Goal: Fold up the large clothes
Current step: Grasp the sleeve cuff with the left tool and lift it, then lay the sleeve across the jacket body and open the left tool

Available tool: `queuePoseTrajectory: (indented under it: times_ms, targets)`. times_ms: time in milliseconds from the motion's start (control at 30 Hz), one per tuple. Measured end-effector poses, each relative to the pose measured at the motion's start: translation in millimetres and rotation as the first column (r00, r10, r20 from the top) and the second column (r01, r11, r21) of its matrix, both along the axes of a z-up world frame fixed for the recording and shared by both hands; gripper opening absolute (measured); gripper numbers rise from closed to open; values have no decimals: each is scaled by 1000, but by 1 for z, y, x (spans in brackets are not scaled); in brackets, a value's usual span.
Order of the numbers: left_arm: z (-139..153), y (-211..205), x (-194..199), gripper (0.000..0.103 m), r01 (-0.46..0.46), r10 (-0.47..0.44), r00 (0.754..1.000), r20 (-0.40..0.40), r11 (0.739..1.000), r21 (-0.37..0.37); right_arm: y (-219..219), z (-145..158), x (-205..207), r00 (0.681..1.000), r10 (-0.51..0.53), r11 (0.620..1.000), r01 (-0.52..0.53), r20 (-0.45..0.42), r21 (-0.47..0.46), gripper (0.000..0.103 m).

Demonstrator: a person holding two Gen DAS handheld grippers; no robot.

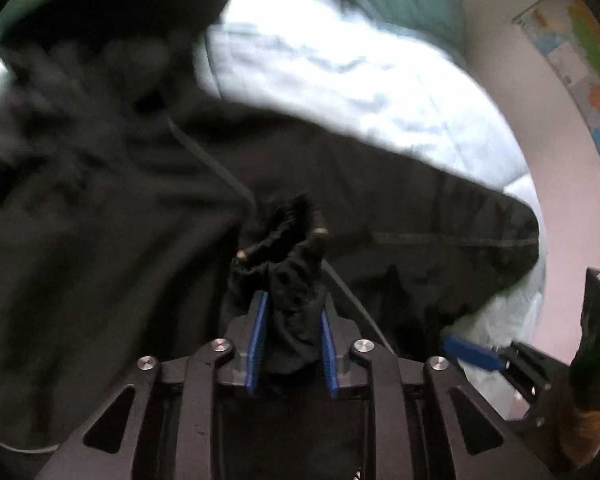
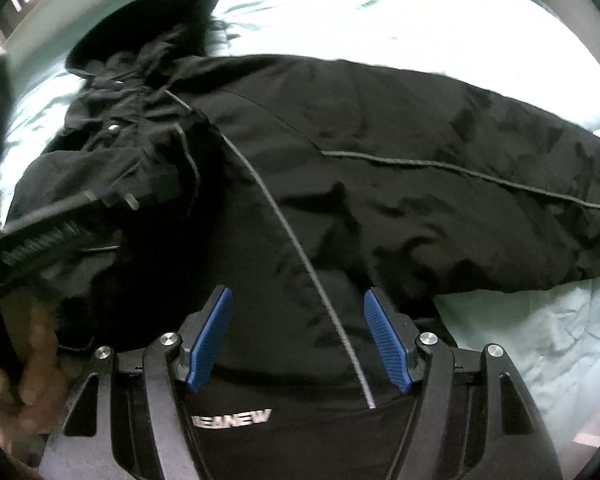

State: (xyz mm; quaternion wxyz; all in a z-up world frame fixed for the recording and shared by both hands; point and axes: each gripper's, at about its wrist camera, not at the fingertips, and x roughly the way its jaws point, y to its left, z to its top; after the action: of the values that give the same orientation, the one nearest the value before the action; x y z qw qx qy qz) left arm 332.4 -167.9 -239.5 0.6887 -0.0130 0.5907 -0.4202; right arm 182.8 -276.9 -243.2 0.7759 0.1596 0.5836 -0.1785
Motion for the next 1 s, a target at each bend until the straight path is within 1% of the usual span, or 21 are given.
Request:
queuePoseTrajectory:
  times_ms: [33, 67, 100, 133, 200, 233, 267, 333, 400, 467, 500, 600, 633, 667, 700, 733, 767, 833, 900, 967, 1000]
  targets:
    - [-10, 0, 2, 32, 15, -16, 997, -74, 1000, -14, -2, -1, -1, 1000, -1, 1000, 1, 1, 4, 72]
    - [-14, 3, 3, 32, 19, -22, 992, -128, 999, -26, -4, -2, -2, 1000, -1, 1000, 1, 6, 9, 72]
    - [-15, 8, 4, 32, 14, -20, 987, -158, 999, -42, -7, -2, -1, 1000, -2, 1000, 2, 13, 15, 72]
    - [-12, 14, 5, 35, 9, -20, 984, -179, 998, -63, -9, 0, -1, 1000, -3, 1000, 2, 22, 24, 72]
    - [0, 34, 10, 44, -10, -18, 974, -225, 993, -119, -11, 6, 1, 998, -7, 998, 4, 55, 64, 75]
    - [4, 41, 10, 54, -18, -12, 972, -233, 992, -127, -12, 9, 4, 997, -10, 996, 3, 79, 94, 81]
    - [13, 54, 12, 60, -37, 1, 972, -235, 988, -147, -11, 11, 10, 995, -9, 993, -4, 100, 121, 85]
    - [28, 78, 14, 64, -71, 30, 974, -225, 982, -176, -6, 12, 23, 992, 3, 987, -24, 130, 158, 86]
    - [41, 105, 18, 64, -108, 69, 976, -206, 977, -182, 1, 6, 41, 992, 16, 984, -38, 128, 171, 86]
    - [49, 135, 23, 64, -155, 126, 976, -176, 975, -160, 3, -6, 53, 996, -4, 987, -11, 91, 159, 86]
    - [52, 152, 26, 64, -164, 138, 976, -166, 974, -154, 0, -14, 56, 997, -25, 985, 11, 77, 175, 86]
    - [56, 200, 35, 64, -248, 239, 965, -106, 966, -76, -10, -39, 62, 996, -77, 960, 60, 54, 275, 86]
    - [56, 217, 39, 64, -282, 278, 957, -81, 958, -46, -11, -46, 64, 996, -83, 951, 67, 42, 303, 84]
    - [55, 228, 43, 64, -302, 300, 952, -69, 953, -32, -11, -52, 66, 996, -83, 941, 66, 39, 331, 65]
    - [56, 243, 47, 64, -342, 341, 939, -39, 940, -11, -9, -52, 69, 996, -75, 933, 55, 41, 356, 49]
    - [57, 254, 51, 64, -367, 367, 930, -13, 930, 5, -6, -48, 70, 997, -68, 936, 48, 46, 349, 41]
    - [58, 263, 54, 64, -389, 388, 921, 26, 921, 25, -1, -36, 71, 996, -54, 953, 31, 69, 302, 36]
    - [59, 275, 62, 64, -409, 406, 912, 64, 912, 32, 8, -4, 74, 993, -13, 981, -10, 121, 193, 32]
    - [57, 278, 67, 64, -412, 407, 909, 87, 910, 49, 9, 32, 73, 981, 10, 995, -29, 195, 94, 32]
    - [51, 273, 71, 64, -402, 394, 913, 102, 913, 68, -1, 53, 72, 972, 10, 999, -20, 237, 37, 32]
    - [45, 266, 72, 64, -392, 383, 918, 104, 916, 83, -10, 58, 73, 969, 10, 1000, -16, 246, 22, 32]
